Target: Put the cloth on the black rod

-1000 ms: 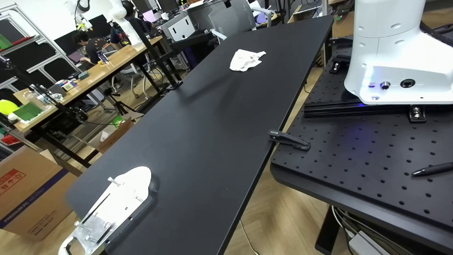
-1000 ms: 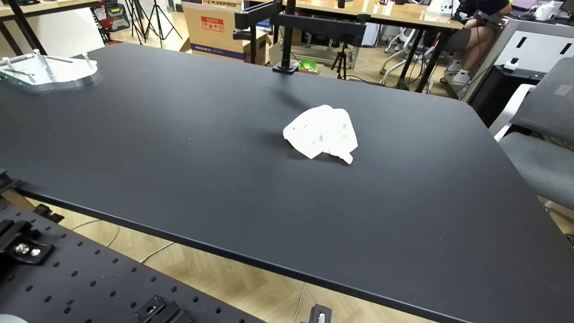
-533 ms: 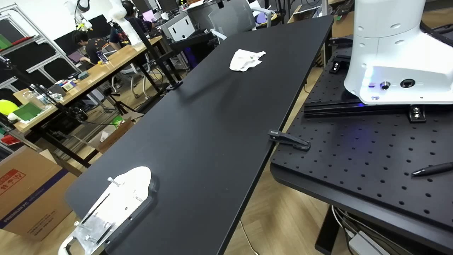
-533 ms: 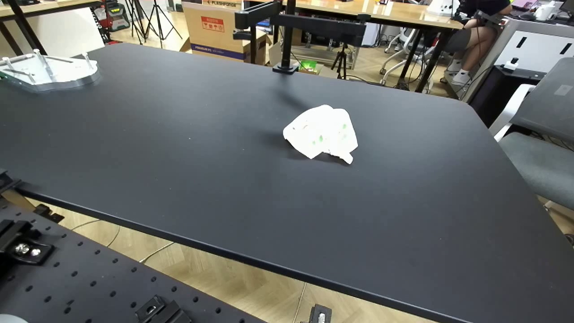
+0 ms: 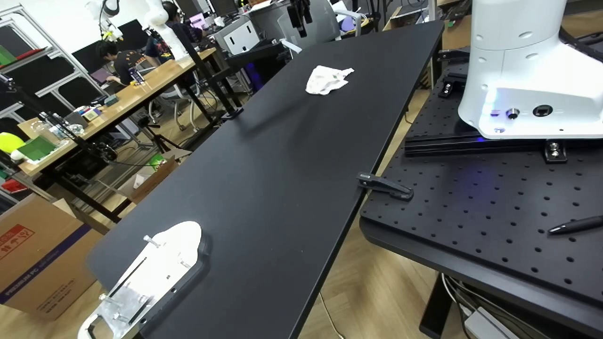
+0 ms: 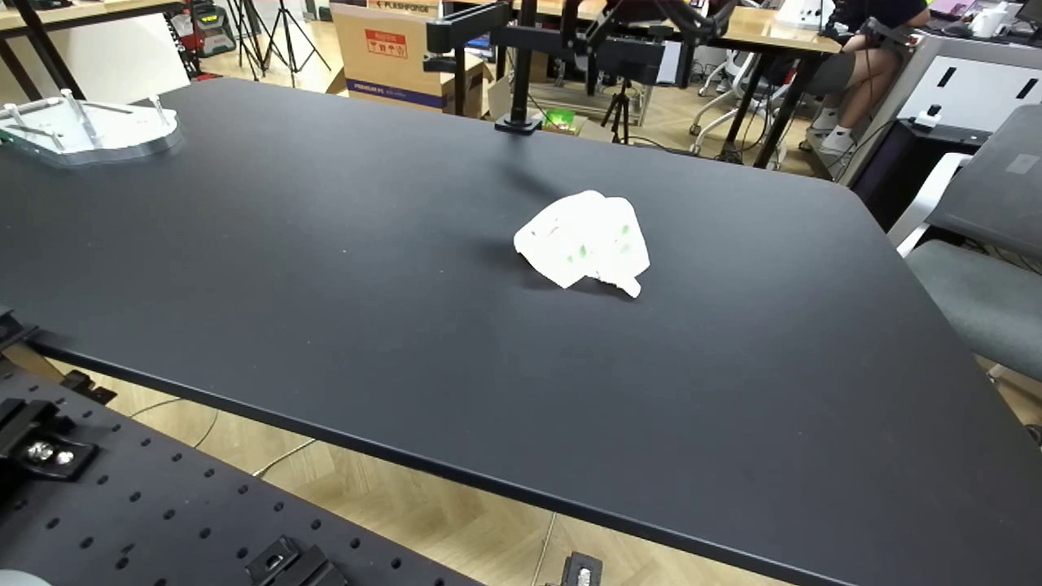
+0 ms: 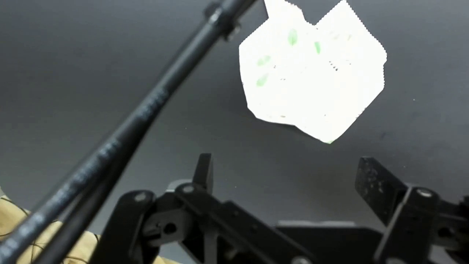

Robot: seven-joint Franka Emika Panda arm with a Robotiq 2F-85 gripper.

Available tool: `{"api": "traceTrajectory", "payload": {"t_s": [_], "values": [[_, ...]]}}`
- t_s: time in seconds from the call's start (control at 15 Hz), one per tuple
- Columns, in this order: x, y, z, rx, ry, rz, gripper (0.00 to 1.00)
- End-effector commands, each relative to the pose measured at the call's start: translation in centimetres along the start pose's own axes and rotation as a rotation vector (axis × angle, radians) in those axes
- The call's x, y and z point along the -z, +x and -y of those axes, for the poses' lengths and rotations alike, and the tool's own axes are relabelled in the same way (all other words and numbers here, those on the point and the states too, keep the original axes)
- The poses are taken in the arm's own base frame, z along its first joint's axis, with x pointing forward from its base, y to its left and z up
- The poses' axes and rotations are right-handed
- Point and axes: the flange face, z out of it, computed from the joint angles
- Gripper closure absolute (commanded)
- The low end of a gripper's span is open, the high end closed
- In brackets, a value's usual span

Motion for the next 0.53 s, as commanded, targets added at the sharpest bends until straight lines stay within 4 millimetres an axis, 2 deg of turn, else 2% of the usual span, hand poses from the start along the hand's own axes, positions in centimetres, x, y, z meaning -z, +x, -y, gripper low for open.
{"api": "traceTrajectory", "payload": {"t_s": [0.0, 0.2, 0.47], "values": [[-3.6, -1.4, -0.4, -0.061, 0.017, 0.019, 0.0], [-6.9, -2.3, -0.8, -0.08, 0.019, 0.056, 0.0], [-9.9, -2.4, -0.1, -0.069, 0.03, 0.088, 0.0]]}}
